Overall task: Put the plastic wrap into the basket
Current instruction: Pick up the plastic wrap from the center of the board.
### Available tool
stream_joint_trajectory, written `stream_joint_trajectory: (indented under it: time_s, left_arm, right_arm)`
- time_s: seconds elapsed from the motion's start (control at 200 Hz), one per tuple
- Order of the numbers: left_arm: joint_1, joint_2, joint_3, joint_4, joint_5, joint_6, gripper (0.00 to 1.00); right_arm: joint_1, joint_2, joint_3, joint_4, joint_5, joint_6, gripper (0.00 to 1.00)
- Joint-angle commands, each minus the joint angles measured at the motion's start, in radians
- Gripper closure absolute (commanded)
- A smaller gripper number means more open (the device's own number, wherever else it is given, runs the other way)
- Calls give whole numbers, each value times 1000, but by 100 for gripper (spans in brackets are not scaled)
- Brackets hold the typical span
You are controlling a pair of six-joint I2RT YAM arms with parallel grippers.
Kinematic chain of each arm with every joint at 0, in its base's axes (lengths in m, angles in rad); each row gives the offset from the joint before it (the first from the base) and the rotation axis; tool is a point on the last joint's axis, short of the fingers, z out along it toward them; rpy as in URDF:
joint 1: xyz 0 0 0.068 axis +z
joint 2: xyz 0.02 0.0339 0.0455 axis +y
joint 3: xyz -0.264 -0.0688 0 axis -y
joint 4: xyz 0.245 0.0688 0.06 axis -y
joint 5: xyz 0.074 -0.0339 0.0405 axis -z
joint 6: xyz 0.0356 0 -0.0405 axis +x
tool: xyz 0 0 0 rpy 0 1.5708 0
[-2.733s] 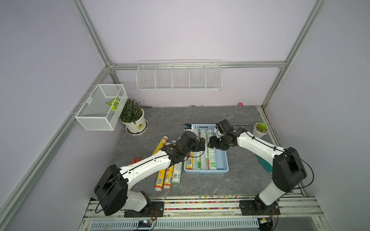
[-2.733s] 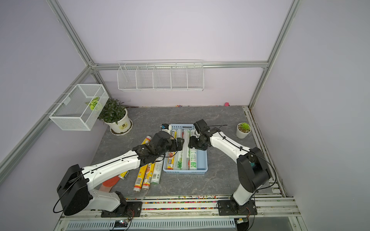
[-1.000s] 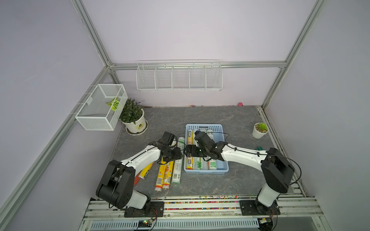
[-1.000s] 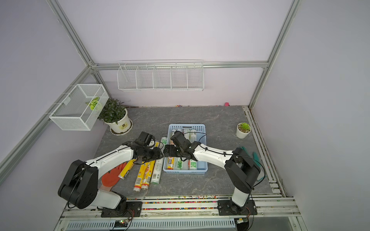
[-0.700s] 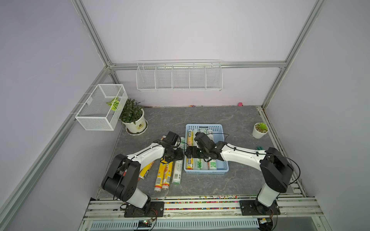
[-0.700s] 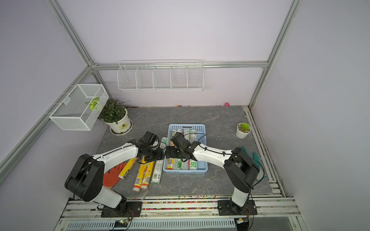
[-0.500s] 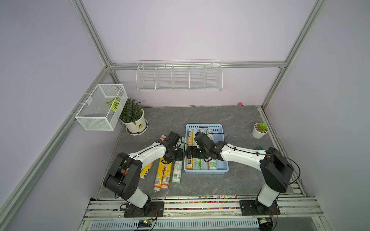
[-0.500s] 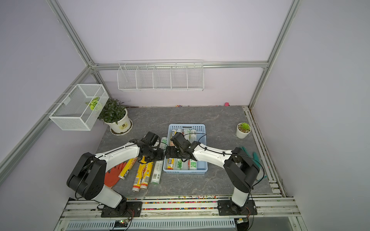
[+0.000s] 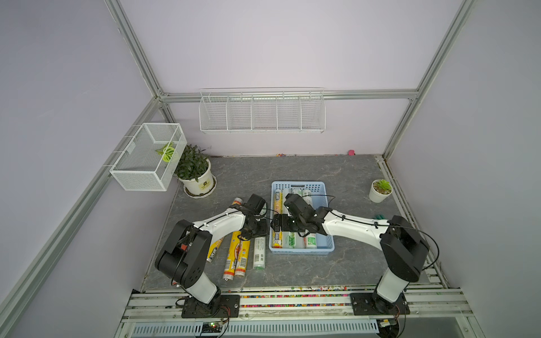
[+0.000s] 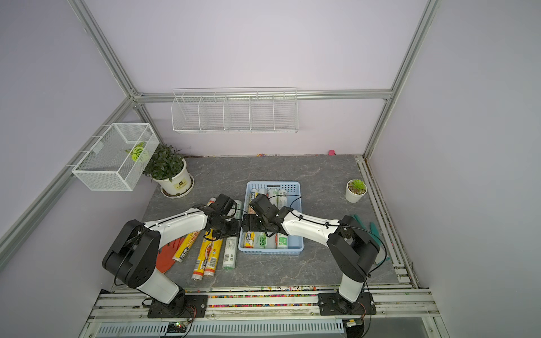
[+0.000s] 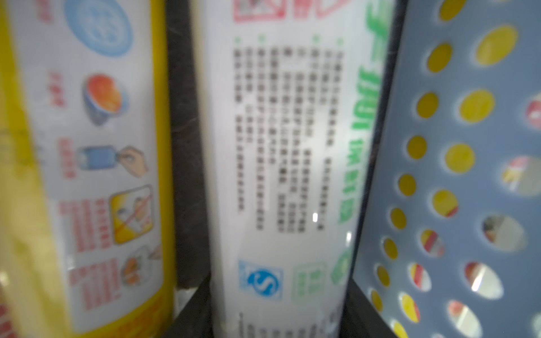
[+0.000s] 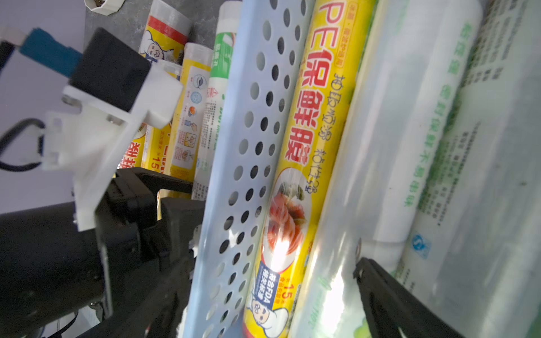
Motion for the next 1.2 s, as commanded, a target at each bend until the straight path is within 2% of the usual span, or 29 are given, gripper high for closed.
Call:
stream_joint_trajectory:
  time_s: [0.0, 0.325, 0.455, 0.53, 0.635, 0.76, 0.925, 1.015, 1.195]
  left_arm:
    - [-6, -19, 12, -27, -7, 20, 57]
    - [-5, -267, 32, -59, -22, 22, 75]
    - [-5, -345, 70, -121, -143, -9, 80]
    - [-5, -381, 96, -135, -171, -10, 81]
    - [-6, -439, 110, -71, -108, 8, 84]
    - [-5, -495, 95, 109, 55, 12, 85]
    - [-13, -452, 113, 306, 211, -67, 86]
    - [-33, -374, 141, 379, 263, -115, 87]
    - [-90, -194, 236, 424, 282, -197, 87]
  right_arm:
    - [5, -18, 12, -50, 17, -19, 5]
    - [4, -68, 1, -38, 32, -22, 5]
    - [4, -112, -17, -33, 65, -26, 5]
    - [3, -149, -40, -17, 87, -25, 5]
    - [-1, -210, -76, 9, 123, -26, 4]
    - [-12, -289, -116, 8, 199, -14, 4]
    - [-62, -398, -161, -48, 281, -17, 3]
    - [-132, -450, -193, -77, 251, -11, 3]
    - [-301, -536, -269, -135, 154, 3, 3]
